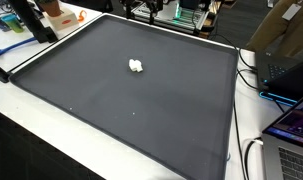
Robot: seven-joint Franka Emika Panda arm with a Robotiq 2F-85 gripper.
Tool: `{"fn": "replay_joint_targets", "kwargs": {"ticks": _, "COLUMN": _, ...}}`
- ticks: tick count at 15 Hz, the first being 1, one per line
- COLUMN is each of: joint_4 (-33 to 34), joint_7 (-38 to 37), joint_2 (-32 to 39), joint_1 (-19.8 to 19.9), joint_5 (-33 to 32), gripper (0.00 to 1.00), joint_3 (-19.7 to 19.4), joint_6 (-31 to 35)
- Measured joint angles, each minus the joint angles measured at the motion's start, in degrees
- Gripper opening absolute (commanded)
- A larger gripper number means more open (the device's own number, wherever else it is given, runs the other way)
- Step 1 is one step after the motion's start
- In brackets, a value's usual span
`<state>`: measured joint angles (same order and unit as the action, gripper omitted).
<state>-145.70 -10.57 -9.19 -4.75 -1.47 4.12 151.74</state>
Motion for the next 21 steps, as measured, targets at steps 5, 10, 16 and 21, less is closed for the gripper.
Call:
{"fn": "replay_joint_targets", "kwargs": {"ticks": 5, "joint_4": 5.6, "joint_7": 3.2, "joint_2": -5.6, "joint_1": -1.4, "joint_5": 7.5, "gripper": 1.00, "joint_3": -0.1, "joint_6": -21.5}}
{"fn": "replay_joint_targets", "kwargs": {"ticks": 10, "joint_4": 6.2, "joint_7": 3.3, "joint_2": -5.8, "joint_1": -1.3, "joint_5": 7.6, "gripper": 1.00, "joint_3": 0.1, "joint_6": -22.5}}
{"fn": "replay_joint_targets", "kwargs": {"ticks": 16, "joint_4": 6.8, "joint_7": 5.0, "joint_2": -6.6, "joint_1": -1.3, "joint_5": 10.4, "gripper": 1.00, "joint_3": -0.7, "joint_6": -25.5}}
{"fn": "replay_joint_targets", "kwargs": {"ticks": 21, "joint_4": 11.0, "joint_7": 7.5, "joint_2": -8.7, "joint_1": -1.2, "joint_5": 14.3, "gripper": 1.00, "joint_3": -2.3, "joint_6": -35.1}}
